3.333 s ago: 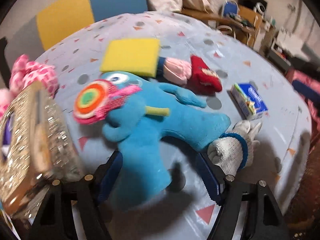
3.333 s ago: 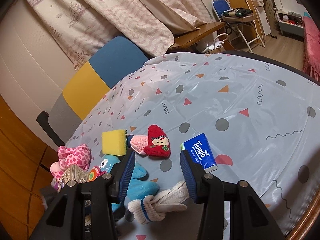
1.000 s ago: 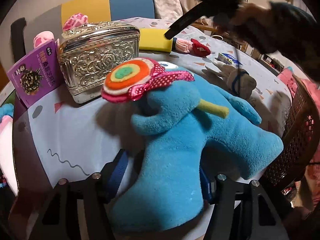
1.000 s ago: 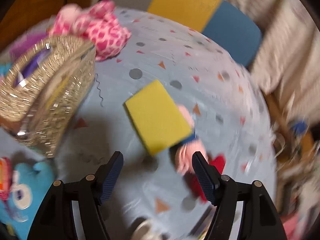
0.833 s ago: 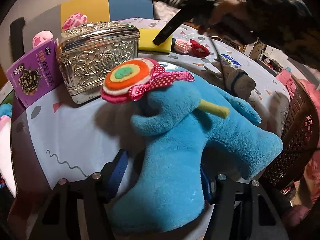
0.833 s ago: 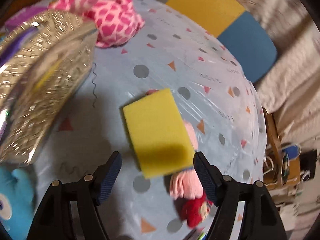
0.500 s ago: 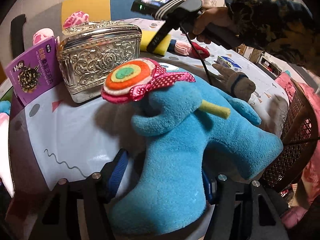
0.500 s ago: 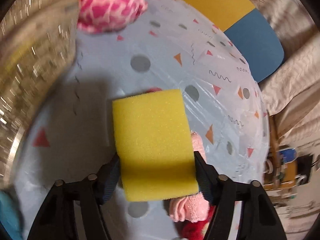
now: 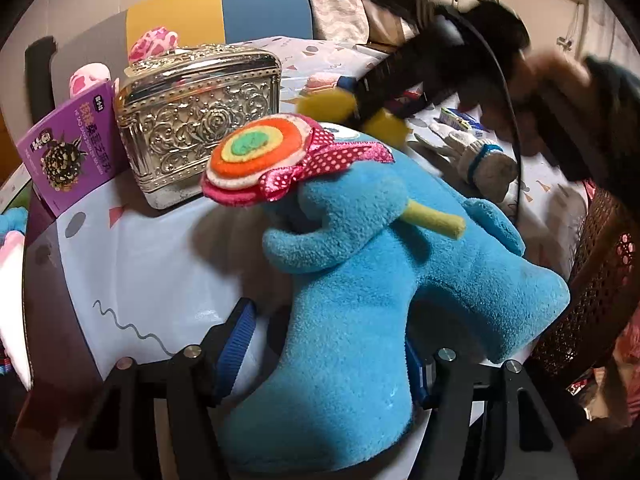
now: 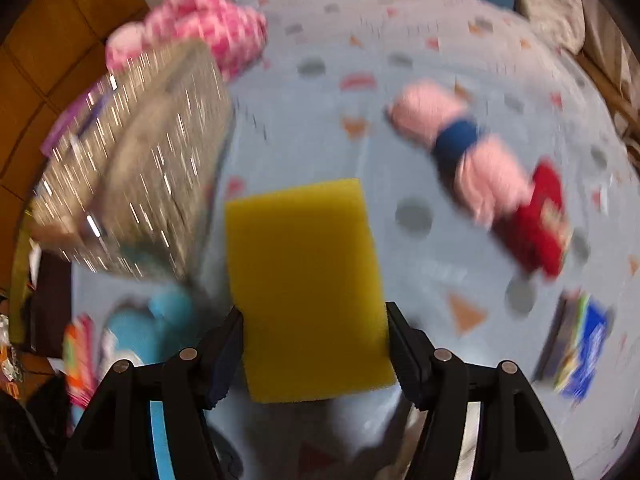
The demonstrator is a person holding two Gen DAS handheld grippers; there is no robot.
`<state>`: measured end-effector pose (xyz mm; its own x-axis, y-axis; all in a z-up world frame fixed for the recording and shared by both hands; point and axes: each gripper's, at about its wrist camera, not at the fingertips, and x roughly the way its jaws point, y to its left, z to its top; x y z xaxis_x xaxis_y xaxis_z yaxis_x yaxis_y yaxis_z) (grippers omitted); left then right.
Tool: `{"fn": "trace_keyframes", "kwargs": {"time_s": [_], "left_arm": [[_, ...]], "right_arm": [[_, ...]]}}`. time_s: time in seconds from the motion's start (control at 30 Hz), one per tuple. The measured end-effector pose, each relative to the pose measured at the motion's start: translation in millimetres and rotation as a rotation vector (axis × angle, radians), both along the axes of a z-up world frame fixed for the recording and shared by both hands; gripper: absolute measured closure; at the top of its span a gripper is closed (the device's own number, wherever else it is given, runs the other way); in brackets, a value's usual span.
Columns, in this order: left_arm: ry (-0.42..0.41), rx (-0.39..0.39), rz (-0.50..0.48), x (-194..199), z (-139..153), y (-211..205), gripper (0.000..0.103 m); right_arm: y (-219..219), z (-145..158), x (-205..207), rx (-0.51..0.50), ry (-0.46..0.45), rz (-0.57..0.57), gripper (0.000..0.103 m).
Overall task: Organize soft objects
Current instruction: 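Carry the blue plush into the gold tray and open the left tool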
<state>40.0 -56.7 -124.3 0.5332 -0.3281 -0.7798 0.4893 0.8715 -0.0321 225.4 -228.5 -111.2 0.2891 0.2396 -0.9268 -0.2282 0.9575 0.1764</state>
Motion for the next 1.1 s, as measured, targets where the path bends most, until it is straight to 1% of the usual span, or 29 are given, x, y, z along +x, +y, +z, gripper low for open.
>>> {"fn": "trace_keyframes", "kwargs": {"time_s": [0.03, 0.07, 0.1, 0.13, 0.2, 0.33, 0.43, 0.53, 0.67, 0.8, 0.93, 1.1], "left_arm": [[0.004, -0.004, 0.003, 1, 0, 0, 0.038], [0.008, -0.009, 0.01, 1, 1, 0, 0.041], [0.008, -0.009, 0.02, 2, 1, 1, 0.05], [0.008, -0.01, 0.04, 2, 3, 2, 0.053], [0.024, -0.026, 0.058, 3, 5, 4, 0.057], [0.016, -0.022, 0.065, -5, 9, 5, 0.059], [-0.007, -0.032, 0.081, -12, 20, 9, 0.059], [-0.033, -0.045, 0.094, -17, 33, 14, 0.059], [-0.067, -0.041, 0.112, -26, 45, 21, 0.059], [-0.117, -0.034, 0.142, -40, 62, 31, 0.059], [-0.16, -0.044, 0.174, -51, 82, 43, 0.059], [-0.186, -0.07, 0.226, -51, 96, 58, 0.059]], "right_arm": [[2, -5, -3, -0.005, -0.005, -0.003, 0.036], [4, -5, -6, -0.013, -0.033, -0.002, 0.036], [6, -4, -6, -0.025, -0.037, 0.0, 0.036], [9, -5, -6, -0.033, -0.04, 0.005, 0.035], [12, -9, -8, -0.035, -0.05, 0.012, 0.033], [21, -14, -14, -0.055, -0.081, 0.037, 0.032], [27, -17, -22, -0.103, -0.119, 0.071, 0.032], [29, -18, -24, -0.097, -0.122, 0.075, 0.032], [31, -20, -24, -0.102, -0.129, 0.083, 0.032], [25, -26, -24, -0.109, -0.145, 0.096, 0.032], [20, -19, -34, -0.113, -0.152, 0.101, 0.032], [23, -17, -38, -0.126, -0.168, 0.114, 0.032]]}}
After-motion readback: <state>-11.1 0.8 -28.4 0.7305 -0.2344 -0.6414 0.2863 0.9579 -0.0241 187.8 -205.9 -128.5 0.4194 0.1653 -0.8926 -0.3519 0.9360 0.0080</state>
